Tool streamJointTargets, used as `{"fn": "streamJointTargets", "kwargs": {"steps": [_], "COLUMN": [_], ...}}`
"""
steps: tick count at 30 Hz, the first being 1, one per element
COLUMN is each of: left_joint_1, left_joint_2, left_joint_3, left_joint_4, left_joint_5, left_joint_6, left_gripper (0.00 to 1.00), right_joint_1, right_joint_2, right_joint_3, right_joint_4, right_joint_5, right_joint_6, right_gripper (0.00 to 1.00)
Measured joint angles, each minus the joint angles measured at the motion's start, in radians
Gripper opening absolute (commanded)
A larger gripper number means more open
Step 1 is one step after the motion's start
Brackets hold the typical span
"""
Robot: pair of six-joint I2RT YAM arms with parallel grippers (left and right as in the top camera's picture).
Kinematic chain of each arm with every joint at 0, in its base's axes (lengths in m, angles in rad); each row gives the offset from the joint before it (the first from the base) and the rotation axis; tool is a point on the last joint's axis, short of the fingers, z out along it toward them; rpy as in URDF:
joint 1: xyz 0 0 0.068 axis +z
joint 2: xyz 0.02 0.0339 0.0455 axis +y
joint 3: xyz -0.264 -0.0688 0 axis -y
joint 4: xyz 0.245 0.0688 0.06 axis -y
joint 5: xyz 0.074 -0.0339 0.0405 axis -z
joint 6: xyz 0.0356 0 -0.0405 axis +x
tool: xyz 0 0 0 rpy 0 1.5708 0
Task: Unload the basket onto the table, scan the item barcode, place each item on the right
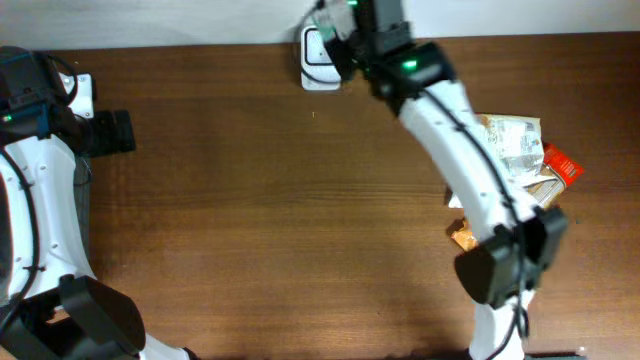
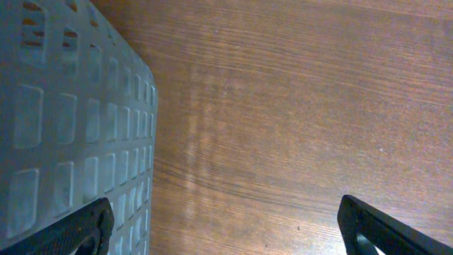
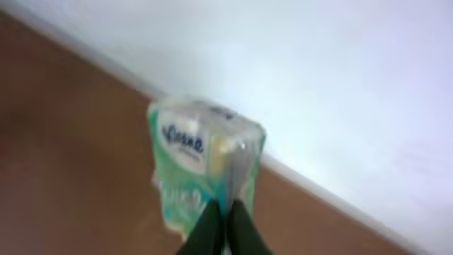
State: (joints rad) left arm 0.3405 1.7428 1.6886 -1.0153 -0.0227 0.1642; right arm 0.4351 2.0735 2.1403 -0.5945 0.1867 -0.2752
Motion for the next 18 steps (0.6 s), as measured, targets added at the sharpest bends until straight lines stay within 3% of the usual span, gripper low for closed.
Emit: {"fn": "streamJointTargets", "kwargs": {"steps": [5,8,14,18], "left_joint_1": [0.002,0.002,0.002,0.002], "left_joint_2": [0.000,0.000,0.000,0.000], "left_joint_3": [0.000,0.000,0.000,0.000], "left_joint_4": [0.002,0.002,0.001,0.002], "left_joint_5": [0.001,0.001,0.000,0.001], "left_joint_6": [0.000,0.000,0.000,0.000], "left_gripper": [0.99,0.99,0.99,0.99], "right_joint_1": [0.017,0.017,0.017,0.017], "right_joint_2": [0.294,0.415,0.475,0.475], "right_joint_3": [0.001,0.000,-0.001,-0.001], "right_joint_4": [0.458,0.568,0.642,0.657], "right_joint_5": [0.237,0.281,0.310,0.356], "right_joint_6": [-0.426,-0.618,-0.726,-0.599], "right_gripper": [0.04,0.04,0.04,0.04]}}
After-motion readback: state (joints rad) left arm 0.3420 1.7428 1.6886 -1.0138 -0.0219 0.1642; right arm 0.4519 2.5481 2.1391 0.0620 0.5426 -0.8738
